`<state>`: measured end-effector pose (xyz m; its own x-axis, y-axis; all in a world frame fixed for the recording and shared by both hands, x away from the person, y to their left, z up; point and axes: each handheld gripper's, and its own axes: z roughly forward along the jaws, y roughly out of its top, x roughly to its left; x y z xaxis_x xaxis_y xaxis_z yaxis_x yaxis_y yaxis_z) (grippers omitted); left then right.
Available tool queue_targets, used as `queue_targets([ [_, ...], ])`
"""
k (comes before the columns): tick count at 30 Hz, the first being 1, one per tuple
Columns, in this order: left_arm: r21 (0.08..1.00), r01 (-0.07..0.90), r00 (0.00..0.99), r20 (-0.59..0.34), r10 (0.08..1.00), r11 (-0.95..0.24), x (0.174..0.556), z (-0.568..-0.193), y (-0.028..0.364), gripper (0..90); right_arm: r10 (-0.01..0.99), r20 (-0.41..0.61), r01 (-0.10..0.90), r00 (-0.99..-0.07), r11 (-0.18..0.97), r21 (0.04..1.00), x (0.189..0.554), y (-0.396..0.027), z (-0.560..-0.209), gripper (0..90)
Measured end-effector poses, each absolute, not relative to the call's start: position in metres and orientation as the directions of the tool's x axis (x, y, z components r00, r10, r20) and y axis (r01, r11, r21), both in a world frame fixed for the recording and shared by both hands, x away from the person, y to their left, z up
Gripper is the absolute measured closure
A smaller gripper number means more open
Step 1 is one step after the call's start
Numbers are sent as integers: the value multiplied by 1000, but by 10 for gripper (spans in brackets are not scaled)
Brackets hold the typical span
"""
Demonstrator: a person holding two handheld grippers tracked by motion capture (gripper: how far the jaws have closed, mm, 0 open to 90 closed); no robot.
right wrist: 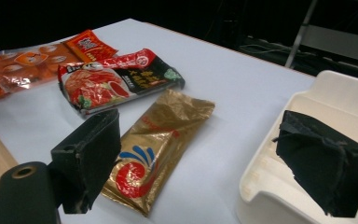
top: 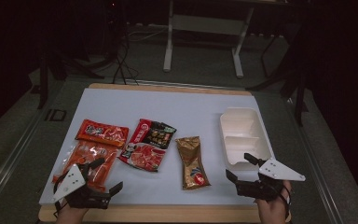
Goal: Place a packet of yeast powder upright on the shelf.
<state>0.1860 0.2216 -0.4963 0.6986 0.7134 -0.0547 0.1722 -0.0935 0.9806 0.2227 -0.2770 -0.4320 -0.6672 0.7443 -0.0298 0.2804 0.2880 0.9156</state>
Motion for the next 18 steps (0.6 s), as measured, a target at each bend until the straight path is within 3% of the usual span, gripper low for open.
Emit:
queue_targets([
  [18, 977, 190, 700, -69, 711, -92, 187, -498, 222, 3, 709, -53, 241, -703, 307, 921, 251, -250, -401, 109],
])
